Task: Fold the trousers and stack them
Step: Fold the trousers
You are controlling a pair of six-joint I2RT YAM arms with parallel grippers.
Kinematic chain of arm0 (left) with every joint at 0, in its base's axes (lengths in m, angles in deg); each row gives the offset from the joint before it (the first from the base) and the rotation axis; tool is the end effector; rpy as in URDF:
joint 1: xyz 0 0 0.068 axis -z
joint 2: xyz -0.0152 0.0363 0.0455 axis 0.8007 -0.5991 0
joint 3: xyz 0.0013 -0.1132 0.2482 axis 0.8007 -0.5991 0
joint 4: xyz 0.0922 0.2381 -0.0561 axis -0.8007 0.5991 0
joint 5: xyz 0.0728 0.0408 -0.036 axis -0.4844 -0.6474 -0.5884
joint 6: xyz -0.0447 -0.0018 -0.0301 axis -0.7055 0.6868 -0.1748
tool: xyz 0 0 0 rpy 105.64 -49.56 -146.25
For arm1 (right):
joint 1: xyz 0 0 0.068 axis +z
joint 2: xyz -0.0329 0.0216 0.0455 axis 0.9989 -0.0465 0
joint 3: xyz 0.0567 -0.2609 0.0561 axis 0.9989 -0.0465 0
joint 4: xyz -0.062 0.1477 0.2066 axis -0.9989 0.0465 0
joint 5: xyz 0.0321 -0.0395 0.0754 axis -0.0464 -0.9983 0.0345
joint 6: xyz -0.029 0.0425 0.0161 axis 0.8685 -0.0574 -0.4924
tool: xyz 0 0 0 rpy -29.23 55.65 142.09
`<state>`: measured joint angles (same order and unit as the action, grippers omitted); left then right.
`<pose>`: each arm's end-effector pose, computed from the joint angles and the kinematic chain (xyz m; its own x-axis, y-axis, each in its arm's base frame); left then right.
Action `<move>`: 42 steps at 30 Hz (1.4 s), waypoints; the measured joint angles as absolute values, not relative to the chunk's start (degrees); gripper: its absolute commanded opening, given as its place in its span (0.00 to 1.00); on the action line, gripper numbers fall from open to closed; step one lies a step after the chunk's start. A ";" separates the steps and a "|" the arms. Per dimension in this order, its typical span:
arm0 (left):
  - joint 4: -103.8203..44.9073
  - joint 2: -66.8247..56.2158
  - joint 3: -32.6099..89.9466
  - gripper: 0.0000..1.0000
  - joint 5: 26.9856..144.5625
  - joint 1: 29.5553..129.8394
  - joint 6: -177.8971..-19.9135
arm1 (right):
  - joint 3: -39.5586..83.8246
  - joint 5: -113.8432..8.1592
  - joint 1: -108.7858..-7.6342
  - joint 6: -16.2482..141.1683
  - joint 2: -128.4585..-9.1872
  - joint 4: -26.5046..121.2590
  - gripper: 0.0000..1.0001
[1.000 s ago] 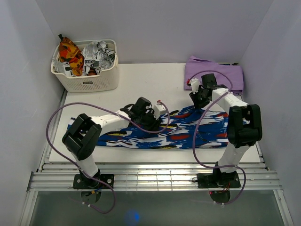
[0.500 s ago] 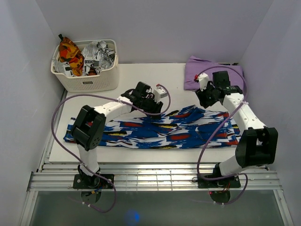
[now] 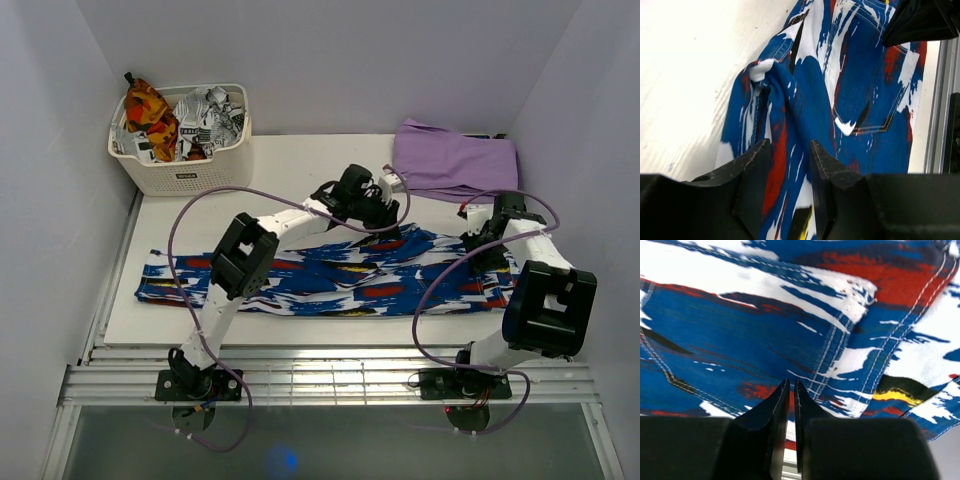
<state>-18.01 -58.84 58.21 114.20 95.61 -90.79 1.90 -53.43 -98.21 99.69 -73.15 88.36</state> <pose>0.3647 -0.3620 0.1989 -0.4933 0.3849 -0.7801 0.8669 0.2921 -0.4040 0.2715 -0.0477 0.2024 -0.8791 -0.3427 -0.3314 -0.3431 0.9374 -0.0594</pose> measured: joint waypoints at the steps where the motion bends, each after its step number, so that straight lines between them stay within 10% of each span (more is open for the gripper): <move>1: -19.12 -60.46 59.43 0.48 114.22 96.09 -91.82 | 1.87 -53.59 -98.71 99.73 -73.61 88.41 0.14; 7: -22.16 -68.85 64.29 0.47 114.35 97.47 -97.00 | 1.37 -54.55 -99.33 101.33 -74.39 88.41 0.14; 15: -23.67 -71.11 64.57 0.00 113.17 96.97 -99.53 | -0.77 -56.76 -99.33 102.81 -76.23 87.99 0.14; 23: -29.57 -70.51 61.82 0.00 109.98 93.69 -102.35 | -3.74 -59.44 -98.65 104.74 -75.92 84.95 0.13; 25: -29.51 -70.51 62.10 0.33 110.20 93.47 -102.37 | -4.29 -59.58 -98.52 105.09 -75.40 84.41 0.13; 29: -27.76 -71.04 65.10 0.62 109.46 92.68 -100.54 | -4.31 -59.25 -98.54 105.66 -75.18 84.47 0.16; 42: 0.26 -47.94 52.20 0.62 115.38 74.19 -83.27 | 12.69 -42.05 -95.41 107.27 -75.60 95.73 0.82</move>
